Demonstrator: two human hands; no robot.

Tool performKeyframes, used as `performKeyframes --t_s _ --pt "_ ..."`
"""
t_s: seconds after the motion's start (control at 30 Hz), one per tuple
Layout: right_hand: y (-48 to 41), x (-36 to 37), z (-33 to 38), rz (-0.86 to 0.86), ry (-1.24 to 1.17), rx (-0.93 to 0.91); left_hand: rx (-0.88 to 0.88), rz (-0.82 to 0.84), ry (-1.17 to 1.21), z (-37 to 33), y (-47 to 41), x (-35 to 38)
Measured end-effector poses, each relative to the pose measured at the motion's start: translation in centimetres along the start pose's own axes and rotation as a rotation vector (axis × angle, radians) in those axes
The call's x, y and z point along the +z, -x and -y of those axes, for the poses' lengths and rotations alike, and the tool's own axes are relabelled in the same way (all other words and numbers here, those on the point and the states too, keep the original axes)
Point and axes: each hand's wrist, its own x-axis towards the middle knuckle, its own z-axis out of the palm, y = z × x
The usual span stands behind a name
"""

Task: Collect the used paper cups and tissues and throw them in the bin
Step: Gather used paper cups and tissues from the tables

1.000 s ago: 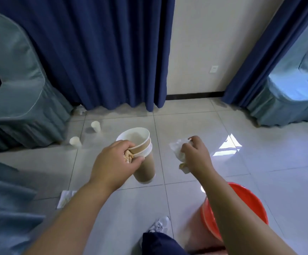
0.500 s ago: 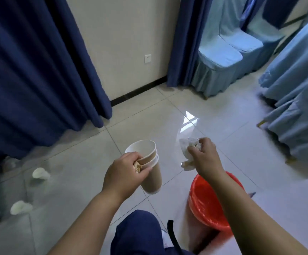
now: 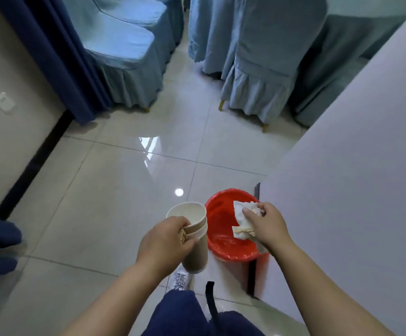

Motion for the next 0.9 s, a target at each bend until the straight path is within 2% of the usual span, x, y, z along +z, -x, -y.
performKeyframes --t_s 0.2,0.37,0.73,0.9 --pt "-1.8 0.1 -3.9 -0.106 -0.06 0.218 0.125 0.203 -0.12 -1.1 -6.7 2.8" --pt "-4.3 0.4 -7.5 -0.147 -0.073 0.333 0.169 0.304 -0.155 -3.2 -11.7 7.3" --pt "-13.7 2.1 -17.5 -0.151 -0.038 0.433 0.205 0.427 -0.198 -4.1 -20.7 21.5" --pt "-16.7 3.1 -21.2 -0.053 -0.132 0.416 0.201 0.462 -0.184 -2.5 -23.0 26.2"
